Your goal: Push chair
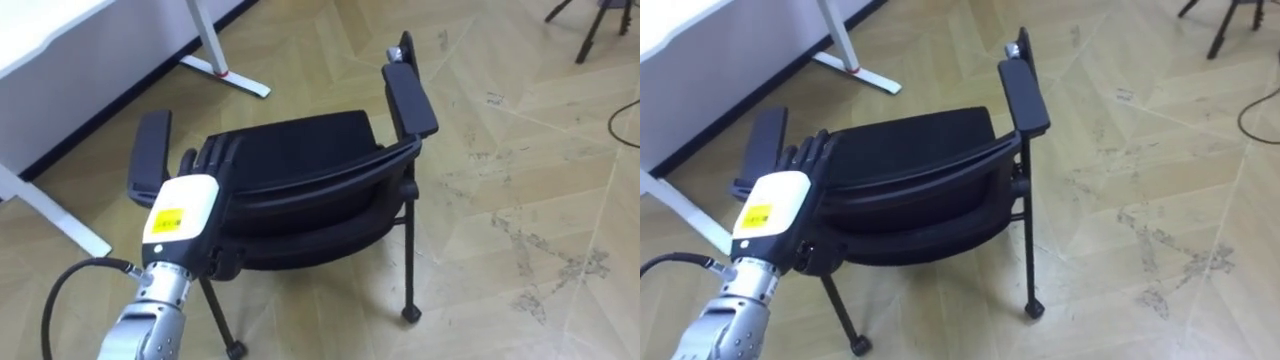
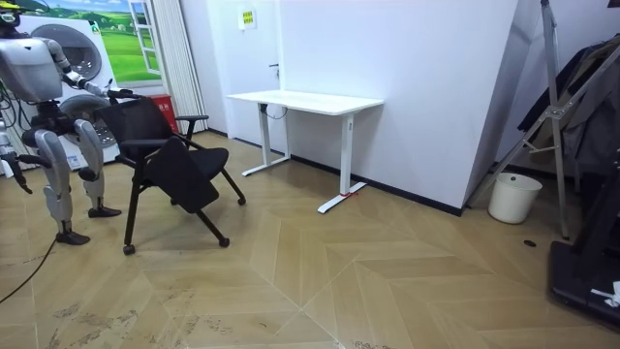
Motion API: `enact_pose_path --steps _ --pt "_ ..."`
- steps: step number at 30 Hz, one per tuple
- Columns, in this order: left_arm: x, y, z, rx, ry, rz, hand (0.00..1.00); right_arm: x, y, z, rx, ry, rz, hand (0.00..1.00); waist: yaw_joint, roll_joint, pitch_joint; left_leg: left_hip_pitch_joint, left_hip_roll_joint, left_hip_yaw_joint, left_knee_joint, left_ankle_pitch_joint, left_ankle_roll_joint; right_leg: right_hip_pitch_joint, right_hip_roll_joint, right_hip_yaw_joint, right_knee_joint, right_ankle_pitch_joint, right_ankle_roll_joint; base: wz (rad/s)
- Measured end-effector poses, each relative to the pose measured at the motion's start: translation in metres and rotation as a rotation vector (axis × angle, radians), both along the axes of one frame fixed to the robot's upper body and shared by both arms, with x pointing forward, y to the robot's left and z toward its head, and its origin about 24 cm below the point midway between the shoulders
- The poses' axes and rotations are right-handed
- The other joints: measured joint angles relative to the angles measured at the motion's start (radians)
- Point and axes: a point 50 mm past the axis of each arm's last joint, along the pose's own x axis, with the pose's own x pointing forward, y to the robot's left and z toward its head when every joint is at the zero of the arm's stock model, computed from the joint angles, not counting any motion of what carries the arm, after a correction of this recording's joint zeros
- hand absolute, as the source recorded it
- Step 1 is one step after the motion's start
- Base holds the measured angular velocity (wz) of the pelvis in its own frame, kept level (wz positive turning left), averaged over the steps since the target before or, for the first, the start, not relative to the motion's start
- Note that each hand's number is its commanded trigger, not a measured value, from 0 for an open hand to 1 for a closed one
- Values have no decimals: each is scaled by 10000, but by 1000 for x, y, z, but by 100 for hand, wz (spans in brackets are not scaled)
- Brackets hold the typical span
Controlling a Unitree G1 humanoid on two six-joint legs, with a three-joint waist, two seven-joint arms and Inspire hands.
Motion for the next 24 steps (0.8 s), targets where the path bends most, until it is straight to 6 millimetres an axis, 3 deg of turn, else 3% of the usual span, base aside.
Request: enact_pose_path --steps 12,16,24 --pt "4 2 -4 -64 271 60 0 -3 -1 0 -105 57 -138 0 -43 -78 -40 177 11 334 -27 0 0 12 8 240 59 4 0 -6" --pt "10 7 -7 230 445 9 0 -4 -1 0 -226 126 -108 0 -78 7 -94 190 31 515 -32 0 0 8 9 246 80 10 -7 0" --pt "17 14 -16 -117 686 311 0 -6 -3 1 -436 222 -133 0 -200 125 -81 332 36 579 -135 0 0 16 15 277 197 18 5 -1"
